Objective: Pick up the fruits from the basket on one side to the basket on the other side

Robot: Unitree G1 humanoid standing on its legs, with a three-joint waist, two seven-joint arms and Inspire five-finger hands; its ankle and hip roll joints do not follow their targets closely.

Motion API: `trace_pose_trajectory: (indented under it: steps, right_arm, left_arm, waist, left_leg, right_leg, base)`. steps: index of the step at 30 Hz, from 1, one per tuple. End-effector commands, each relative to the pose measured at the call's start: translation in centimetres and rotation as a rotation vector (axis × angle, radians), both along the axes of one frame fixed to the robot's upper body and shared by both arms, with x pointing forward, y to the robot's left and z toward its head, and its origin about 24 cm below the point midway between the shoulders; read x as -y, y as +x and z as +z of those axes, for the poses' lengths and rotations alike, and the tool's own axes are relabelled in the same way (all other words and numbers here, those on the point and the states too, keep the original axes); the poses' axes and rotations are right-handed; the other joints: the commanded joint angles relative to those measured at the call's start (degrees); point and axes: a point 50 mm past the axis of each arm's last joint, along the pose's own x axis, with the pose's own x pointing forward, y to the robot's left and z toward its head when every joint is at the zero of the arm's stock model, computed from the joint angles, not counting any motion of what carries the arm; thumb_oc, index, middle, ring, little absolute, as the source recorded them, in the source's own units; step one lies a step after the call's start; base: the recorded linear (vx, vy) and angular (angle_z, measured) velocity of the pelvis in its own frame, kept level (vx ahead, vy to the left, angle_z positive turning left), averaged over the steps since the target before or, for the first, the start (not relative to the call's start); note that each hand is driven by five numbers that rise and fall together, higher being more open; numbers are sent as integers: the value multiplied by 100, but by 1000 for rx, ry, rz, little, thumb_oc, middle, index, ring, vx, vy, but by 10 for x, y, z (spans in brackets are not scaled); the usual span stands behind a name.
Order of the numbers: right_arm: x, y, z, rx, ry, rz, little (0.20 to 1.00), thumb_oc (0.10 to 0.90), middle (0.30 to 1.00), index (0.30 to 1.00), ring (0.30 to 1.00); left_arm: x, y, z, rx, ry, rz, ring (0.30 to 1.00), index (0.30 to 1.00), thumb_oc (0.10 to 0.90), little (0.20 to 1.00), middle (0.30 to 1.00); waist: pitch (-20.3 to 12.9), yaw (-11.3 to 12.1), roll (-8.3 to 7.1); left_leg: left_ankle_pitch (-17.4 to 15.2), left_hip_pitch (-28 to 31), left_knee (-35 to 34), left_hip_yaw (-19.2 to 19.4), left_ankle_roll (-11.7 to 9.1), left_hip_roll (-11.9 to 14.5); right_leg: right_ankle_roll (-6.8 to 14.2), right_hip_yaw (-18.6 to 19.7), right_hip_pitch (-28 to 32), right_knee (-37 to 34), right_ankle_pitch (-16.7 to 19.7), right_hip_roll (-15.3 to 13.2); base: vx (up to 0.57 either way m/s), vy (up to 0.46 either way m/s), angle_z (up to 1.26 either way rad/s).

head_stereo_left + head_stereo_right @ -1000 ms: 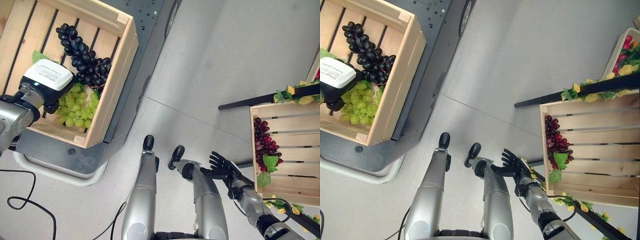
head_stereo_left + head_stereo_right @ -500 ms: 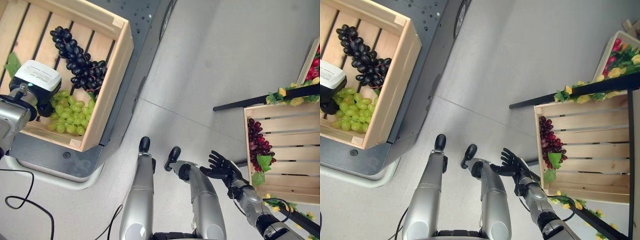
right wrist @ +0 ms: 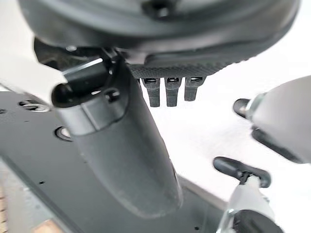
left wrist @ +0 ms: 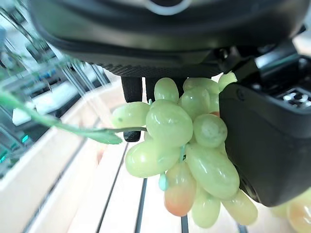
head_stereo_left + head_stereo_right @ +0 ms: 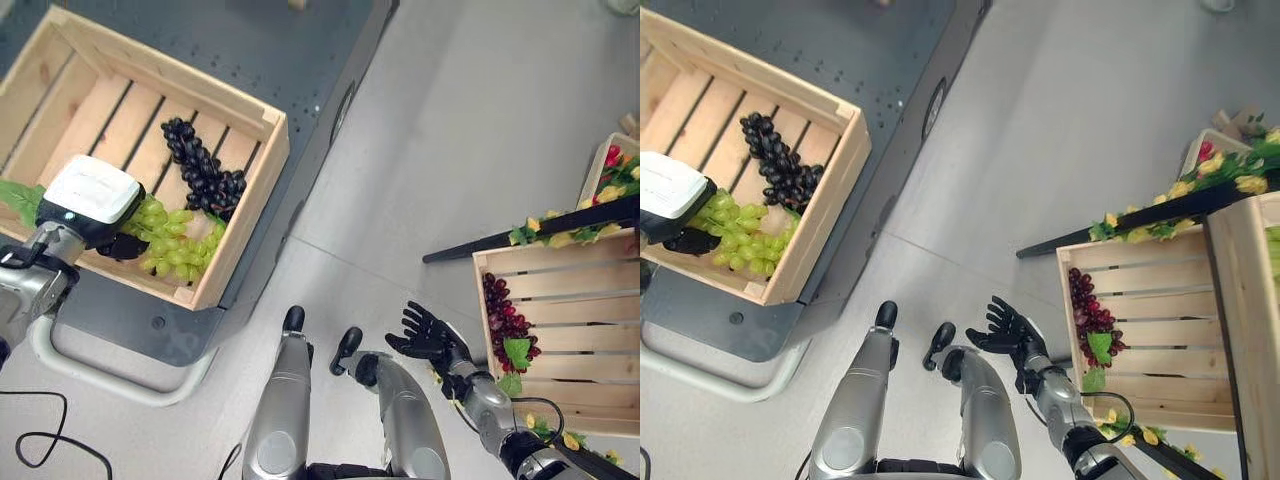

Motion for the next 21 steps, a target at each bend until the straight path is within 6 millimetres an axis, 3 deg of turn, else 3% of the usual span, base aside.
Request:
trace_pose_trajectory:
  steps: [1,5,11,15,21]
  right_arm:
    - [28,-12,5,30,-34,-93,900,800,900,900,900]
    - [25,-14,7,32,-36,-81,900,800,900,900,900]
    - [21,-17,16,52,-5,-92,900,800,900,900,900]
    - [10,-14,27,109,-8,-40,900,800,900,900,900]
    - [-11,-11,48,177,58,98,900,800,900,900,900]
  left_arm:
    - [-7,-12,56,395,-78,-66,300,300,400,300,300]
    - [-2,-15,48,419,-72,-124,300,300,400,300,300]
    - [5,-26,50,403,-49,-203,300,300,400,300,300]
    - [3,-33,57,421,-63,-204,300,300,400,300,300]
    - [2,-40,50,415,-94,-228,300,300,400,300,300]
  waist:
    - [-261,-11,534]
    - [-516,-93,612]
    - [-1105,-268,910]
    - [-1510,-390,1026]
    - [-2100,-532,1122]
  left_leg:
    - [29,512,-445,100,283,-415]
    - [-28,754,-516,153,305,-413]
    - [-94,1444,-836,240,340,-443]
    - [-40,1831,-1213,242,345,-452]
    - [225,2329,-1999,228,287,-457]
  right_leg:
    - [262,-1,855,-702,461,-209]
    - [265,79,1067,-834,452,-183]
    - [342,322,1647,-1297,497,-150]
    - [384,446,1978,-1715,605,-95]
    - [424,575,2377,-2405,880,44]
  base:
    - [43,12,-11]
    - [7,26,-11]
    - [45,20,-20]
    - [48,-47,-17]
    - [46,-82,-13]
